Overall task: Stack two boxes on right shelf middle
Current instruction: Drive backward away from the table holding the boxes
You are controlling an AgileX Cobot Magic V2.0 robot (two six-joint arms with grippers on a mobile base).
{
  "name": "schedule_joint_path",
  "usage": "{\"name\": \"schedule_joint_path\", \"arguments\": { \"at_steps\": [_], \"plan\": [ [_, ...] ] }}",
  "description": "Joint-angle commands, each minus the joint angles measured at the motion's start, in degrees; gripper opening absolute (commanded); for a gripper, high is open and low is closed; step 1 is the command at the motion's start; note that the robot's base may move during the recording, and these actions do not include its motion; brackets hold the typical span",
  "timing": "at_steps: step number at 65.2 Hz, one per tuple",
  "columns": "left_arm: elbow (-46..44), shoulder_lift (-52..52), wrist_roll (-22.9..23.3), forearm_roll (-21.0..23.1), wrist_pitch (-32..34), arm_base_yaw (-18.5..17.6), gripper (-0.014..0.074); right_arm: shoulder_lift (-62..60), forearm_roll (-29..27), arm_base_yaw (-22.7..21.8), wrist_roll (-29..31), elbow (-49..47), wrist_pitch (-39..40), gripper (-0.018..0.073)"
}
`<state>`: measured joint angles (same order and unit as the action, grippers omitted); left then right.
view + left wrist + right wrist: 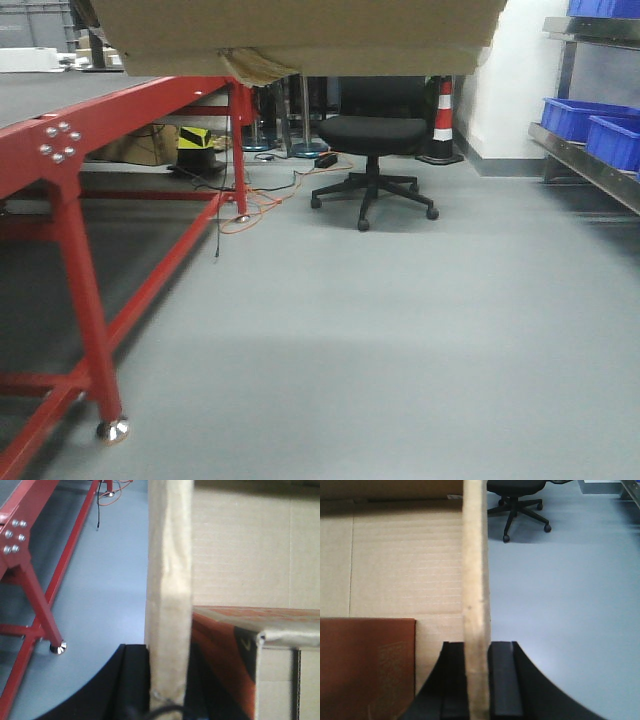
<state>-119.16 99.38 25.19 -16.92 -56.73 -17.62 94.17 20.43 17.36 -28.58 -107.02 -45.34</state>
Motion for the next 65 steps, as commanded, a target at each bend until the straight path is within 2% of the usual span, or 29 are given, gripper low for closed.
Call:
{"name": "schedule_joint_path", "arguments": {
  "at_steps": [1, 65],
  "plan": [
    [-0.8, -1.2, 0.3, -0.8, 2.3, 0.4, -0.0111, -0.5, 1.9, -0.5, 0.0, -0.7, 2.1, -0.0162],
    [-0.8, -1.2, 0.3, -1.7, 2.3, 0.4, -0.0111, -0.5, 1.9, -0.5, 0.0, -0.7, 2.1, -0.0162]
  ]
}}
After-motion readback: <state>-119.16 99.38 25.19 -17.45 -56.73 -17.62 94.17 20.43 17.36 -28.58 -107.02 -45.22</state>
